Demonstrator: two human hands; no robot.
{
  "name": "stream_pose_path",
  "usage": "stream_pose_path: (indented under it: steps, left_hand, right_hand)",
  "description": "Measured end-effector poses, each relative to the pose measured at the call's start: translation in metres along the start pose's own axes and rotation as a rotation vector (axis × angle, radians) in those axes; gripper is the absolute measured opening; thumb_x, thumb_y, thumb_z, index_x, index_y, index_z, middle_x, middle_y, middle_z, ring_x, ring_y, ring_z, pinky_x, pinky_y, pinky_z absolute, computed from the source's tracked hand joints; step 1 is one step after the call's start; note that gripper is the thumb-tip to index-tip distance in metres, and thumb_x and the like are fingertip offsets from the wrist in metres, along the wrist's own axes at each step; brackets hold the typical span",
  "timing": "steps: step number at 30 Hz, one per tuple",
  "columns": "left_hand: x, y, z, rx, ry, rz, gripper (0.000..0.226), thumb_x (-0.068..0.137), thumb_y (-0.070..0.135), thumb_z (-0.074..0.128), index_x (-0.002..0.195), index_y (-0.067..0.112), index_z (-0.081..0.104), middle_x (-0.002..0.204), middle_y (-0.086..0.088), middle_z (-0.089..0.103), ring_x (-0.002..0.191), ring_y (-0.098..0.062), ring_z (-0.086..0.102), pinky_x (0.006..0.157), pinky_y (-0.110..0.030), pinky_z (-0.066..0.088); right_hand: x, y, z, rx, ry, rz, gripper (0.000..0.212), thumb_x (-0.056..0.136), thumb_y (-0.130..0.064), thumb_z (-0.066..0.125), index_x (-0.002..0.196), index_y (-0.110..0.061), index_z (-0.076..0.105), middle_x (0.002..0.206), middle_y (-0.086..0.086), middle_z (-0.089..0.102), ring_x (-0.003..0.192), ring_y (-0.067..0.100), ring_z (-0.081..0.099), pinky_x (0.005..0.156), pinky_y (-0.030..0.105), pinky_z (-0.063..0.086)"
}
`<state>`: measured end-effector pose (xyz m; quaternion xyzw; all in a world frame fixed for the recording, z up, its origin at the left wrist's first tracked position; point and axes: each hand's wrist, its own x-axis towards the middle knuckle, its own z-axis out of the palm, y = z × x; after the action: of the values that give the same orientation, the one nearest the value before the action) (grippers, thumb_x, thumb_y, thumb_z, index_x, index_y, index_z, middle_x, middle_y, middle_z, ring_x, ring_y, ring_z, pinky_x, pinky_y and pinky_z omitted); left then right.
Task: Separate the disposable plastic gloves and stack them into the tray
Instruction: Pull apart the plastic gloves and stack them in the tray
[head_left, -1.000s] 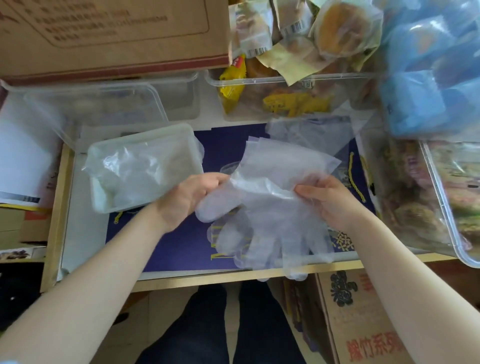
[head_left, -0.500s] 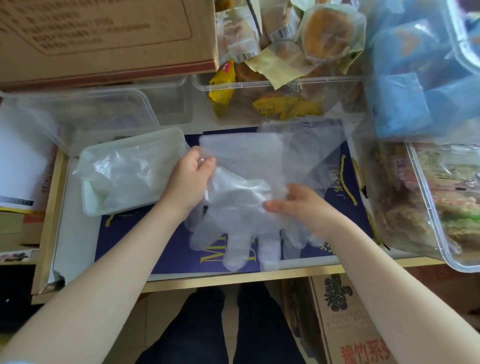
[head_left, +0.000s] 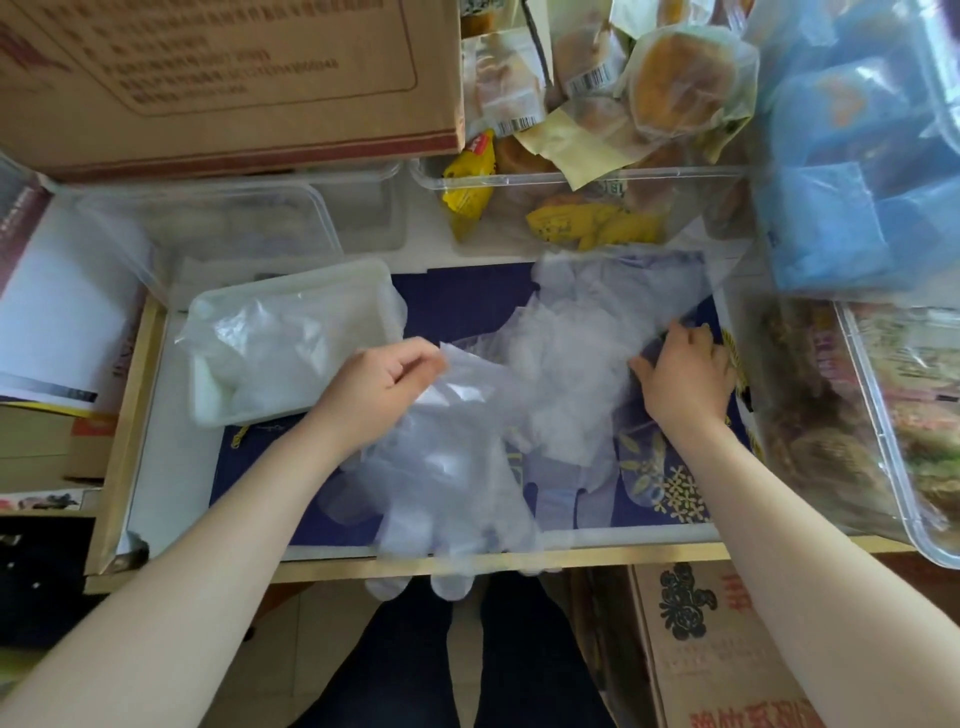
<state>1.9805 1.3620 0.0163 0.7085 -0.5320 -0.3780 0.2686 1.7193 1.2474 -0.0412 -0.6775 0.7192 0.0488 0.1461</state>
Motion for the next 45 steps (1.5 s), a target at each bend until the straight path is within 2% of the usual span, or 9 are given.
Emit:
stream_pose_path:
  steps: [3,9,18,24,27,31,35,42,45]
  left_hand:
    - [-0.002,0.003,0.004,0.019,-0.085,0.059,0.018,0.095,0.021,0.051,0.086,0.017,0.066,0.064,0.012,0.058,0.06,-0.002,0.048,0.06,-0.009,0.038]
    - [0.0,0.01,0.004,0.037,-0.118,0.127,0.02,0.095,0.025,0.052,0.089,0.014,0.068,0.067,0.0,0.059,0.062,-0.013,0.048,0.061,-0.015,0.038]
    - [0.001,0.023,0.016,0.079,-0.212,0.185,0.017,0.095,0.022,0.052,0.09,0.016,0.067,0.069,0.011,0.06,0.066,-0.007,0.052,0.064,-0.014,0.039]
    - [0.008,0.017,0.019,0.094,-0.197,0.236,0.027,0.093,0.032,0.052,0.093,0.011,0.069,0.082,0.0,0.065,0.078,-0.015,0.058,0.073,-0.025,0.045]
    - [0.012,0.02,0.018,0.083,-0.169,0.357,0.04,0.086,0.047,0.045,0.085,0.015,0.069,0.098,0.015,0.057,0.092,-0.006,0.055,0.081,-0.018,0.042]
    - [0.016,0.038,0.01,-0.058,-0.268,0.298,0.027,0.082,0.05,0.052,0.078,0.03,0.069,0.148,0.02,0.026,0.136,0.006,0.023,0.105,-0.008,0.021]
    - [0.014,0.066,-0.007,-0.252,-0.349,0.285,0.028,0.079,0.048,0.06,0.072,0.023,0.07,0.155,0.018,0.01,0.135,0.017,0.011,0.103,-0.004,0.021]
    - [0.001,0.08,-0.026,-0.392,-0.393,0.301,0.027,0.086,0.032,0.062,0.089,0.007,0.071,0.092,-0.011,0.068,0.082,-0.026,0.062,0.076,-0.029,0.047]
    - [-0.002,0.073,-0.03,-0.274,-0.204,0.365,0.019,0.087,0.03,0.058,0.077,0.016,0.067,0.073,0.008,0.062,0.068,-0.004,0.054,0.07,-0.015,0.041]
  right_hand:
    - [0.005,0.003,0.001,0.057,0.041,-0.029,0.024,0.093,-0.026,0.054,0.11,-0.01,0.059,0.115,0.018,0.06,0.113,0.039,0.043,0.093,0.045,0.033]
    - [-0.007,-0.002,-0.029,0.509,0.054,-0.32,0.005,0.09,-0.016,0.058,0.085,-0.017,0.057,0.103,0.002,0.051,0.098,0.021,0.048,0.082,0.033,0.04]
    - [0.0,0.016,-0.006,0.148,-0.146,-0.105,0.054,0.091,-0.023,0.057,0.137,-0.005,0.035,0.141,0.023,0.035,0.128,0.041,0.036,0.101,0.046,0.036]
    - [0.0,0.012,-0.005,0.512,-0.091,-0.074,0.009,0.089,-0.015,0.057,0.083,-0.009,0.059,0.088,0.011,0.062,0.088,0.031,0.058,0.068,0.032,0.039]
    - [-0.015,0.002,-0.032,0.937,-0.097,-0.179,0.021,0.085,-0.01,0.064,0.069,-0.022,0.06,0.089,-0.006,0.063,0.088,0.014,0.059,0.078,0.029,0.042]
    - [-0.032,-0.005,-0.082,1.374,-0.59,-0.503,0.014,0.079,-0.01,0.062,0.072,-0.02,0.067,0.117,0.001,0.067,0.111,0.022,0.061,0.088,0.035,0.05]
    - [-0.034,-0.01,-0.111,1.54,-0.92,-0.711,0.037,0.073,-0.015,0.064,0.108,-0.003,0.067,0.112,0.014,0.068,0.106,0.03,0.062,0.095,0.042,0.047]
    - [-0.042,-0.017,-0.138,1.669,-0.747,-0.666,0.022,0.078,-0.022,0.066,0.092,-0.005,0.065,0.098,0.011,0.072,0.086,0.024,0.068,0.079,0.034,0.053]
    - [-0.048,-0.02,-0.143,1.591,-0.462,-0.445,0.012,0.086,-0.013,0.058,0.078,-0.01,0.051,0.081,0.006,0.073,0.065,0.014,0.066,0.062,0.022,0.054]
